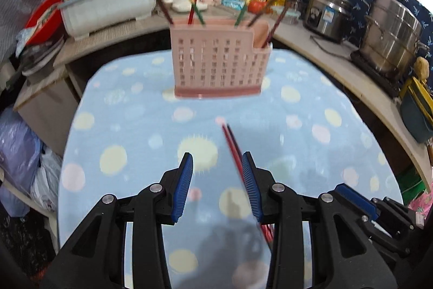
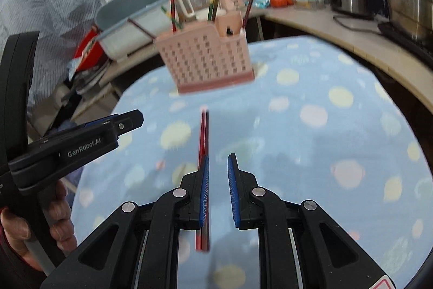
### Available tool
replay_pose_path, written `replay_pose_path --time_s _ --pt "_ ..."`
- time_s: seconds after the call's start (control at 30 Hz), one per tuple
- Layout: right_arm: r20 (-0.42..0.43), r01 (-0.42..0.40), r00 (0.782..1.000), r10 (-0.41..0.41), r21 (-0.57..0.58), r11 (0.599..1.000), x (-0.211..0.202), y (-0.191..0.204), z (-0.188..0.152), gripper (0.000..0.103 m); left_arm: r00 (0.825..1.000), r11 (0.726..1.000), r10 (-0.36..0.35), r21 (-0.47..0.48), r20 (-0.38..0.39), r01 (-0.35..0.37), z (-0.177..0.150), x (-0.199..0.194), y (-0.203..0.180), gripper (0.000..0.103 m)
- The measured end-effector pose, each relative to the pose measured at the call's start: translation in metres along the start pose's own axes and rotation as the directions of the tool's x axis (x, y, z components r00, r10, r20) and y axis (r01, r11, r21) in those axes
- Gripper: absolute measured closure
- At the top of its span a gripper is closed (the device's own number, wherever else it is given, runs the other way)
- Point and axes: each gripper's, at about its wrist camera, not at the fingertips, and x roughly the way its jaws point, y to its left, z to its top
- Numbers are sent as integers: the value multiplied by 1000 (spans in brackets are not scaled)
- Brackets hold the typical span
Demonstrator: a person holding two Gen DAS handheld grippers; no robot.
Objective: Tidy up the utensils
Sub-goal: 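Open both tools over the basket and move them back to the red chopsticks, then close the right tool on the dark red chopstick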
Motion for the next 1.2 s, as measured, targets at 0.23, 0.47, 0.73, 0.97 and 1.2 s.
replay_pose_path --time_s 0.23,0.47,0.73,0.97,1.2 --pt "-95 1 996 -7 -62 998 5 7 -57 88 998 1000 15 -17 -69 -16 -49 8 7 67" --pt "-132 -10 991 -3 -100 995 5 15 -79 88 993 999 13 -32 -113 -17 -71 10 12 67" --pt "-149 -3 989 -15 -117 993 13 17 -85 88 991 1000 8 -24 -131 -11 -80 11 6 67" --pt "-149 4 989 -23 -128 992 23 16 -82 88 990 1000 7 -25 -140 -10 -80 15 6 67" --pt "-131 35 990 -44 -70 997 23 -3 -74 88 989 999 7 -30 -150 -12 -80 17 8 67"
